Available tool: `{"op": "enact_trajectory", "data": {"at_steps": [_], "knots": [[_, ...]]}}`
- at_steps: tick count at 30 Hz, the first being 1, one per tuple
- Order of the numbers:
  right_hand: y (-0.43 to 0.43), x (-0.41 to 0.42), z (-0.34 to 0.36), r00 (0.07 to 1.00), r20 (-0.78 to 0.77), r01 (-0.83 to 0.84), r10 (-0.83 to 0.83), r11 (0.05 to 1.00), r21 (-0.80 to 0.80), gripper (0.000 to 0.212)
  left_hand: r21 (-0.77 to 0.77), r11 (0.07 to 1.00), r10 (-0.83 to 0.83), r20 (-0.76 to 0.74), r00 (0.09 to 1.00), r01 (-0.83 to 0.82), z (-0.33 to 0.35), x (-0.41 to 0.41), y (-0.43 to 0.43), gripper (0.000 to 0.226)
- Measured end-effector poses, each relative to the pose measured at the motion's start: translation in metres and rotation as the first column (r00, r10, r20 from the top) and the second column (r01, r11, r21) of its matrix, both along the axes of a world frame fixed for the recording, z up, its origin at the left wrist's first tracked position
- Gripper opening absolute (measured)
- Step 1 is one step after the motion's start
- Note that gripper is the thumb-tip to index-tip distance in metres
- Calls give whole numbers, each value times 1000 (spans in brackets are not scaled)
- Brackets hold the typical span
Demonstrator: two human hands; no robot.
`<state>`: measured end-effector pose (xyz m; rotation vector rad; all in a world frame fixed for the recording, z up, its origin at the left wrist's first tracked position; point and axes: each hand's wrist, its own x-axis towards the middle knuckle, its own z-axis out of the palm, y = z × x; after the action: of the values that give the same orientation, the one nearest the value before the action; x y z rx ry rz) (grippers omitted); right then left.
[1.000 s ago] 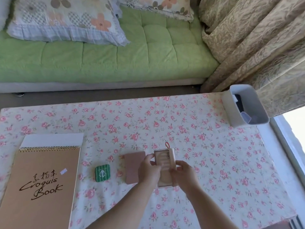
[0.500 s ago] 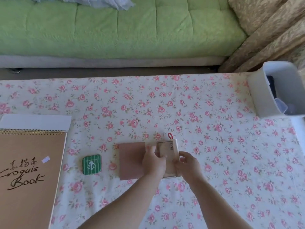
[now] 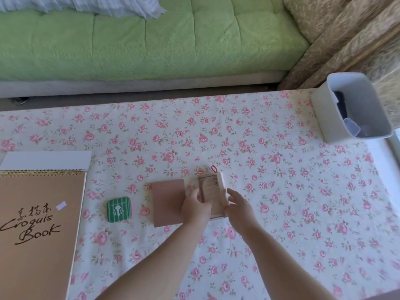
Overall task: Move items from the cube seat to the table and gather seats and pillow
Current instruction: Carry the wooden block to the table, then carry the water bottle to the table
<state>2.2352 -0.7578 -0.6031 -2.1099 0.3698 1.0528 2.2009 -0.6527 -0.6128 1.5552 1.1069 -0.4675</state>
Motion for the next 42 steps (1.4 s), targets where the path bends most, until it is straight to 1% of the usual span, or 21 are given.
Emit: {"op": "enact_trajectory", "data": {"at_steps": [2,5,8,12,15,16,19,26,30,34,39,42], "knots": [[-2,-5,14,1000,5,7,-7,1000,-7,54,-5,1000,-4,20,1000,4,13,-6,-5,46],[-4,-8,38,1000,14,24,-24,1000,4,51,-29,1000,7,35,999,-6,40,-10,-9,53],[-5,-8,70,997,69,33,-34,999,7,47,-17,1000,-8,79,997,9,72,-11,-9,54],[-6,-6,125,986,139,86,-97,993,83,43,2,1000,27,169,985,-28,128,-14,-4,52],[-12,-13,162,975,188,94,-119,986,137,41,0,996,87,219,972,-89,163,-24,-7,48],[-20,-23,180,970,202,108,-138,982,154,41,-3,995,93,236,967,-95,182,-34,-13,46],[-32,-39,204,957,238,119,-166,973,197,39,-27,992,124,271,955,-122,212,-52,-23,43],[-54,-74,286,917,316,139,-244,937,321,40,-9,993,114,419,901,-121,290,-81,-44,45],[-71,-94,324,874,370,185,-317,918,350,39,-15,999,38,505,862,-36,323,-92,-62,43],[-80,-115,353,794,440,285,-419,897,339,38,18,996,-87,570,817,93,351,-96,-66,42],[-77,-158,368,665,463,466,-586,810,355,38,32,946,-271,619,737,321,375,-117,-59,39],[-72,-196,371,602,434,544,-671,742,393,37,54,911,-355,610,709,410,377,-133,-57,40]]}}
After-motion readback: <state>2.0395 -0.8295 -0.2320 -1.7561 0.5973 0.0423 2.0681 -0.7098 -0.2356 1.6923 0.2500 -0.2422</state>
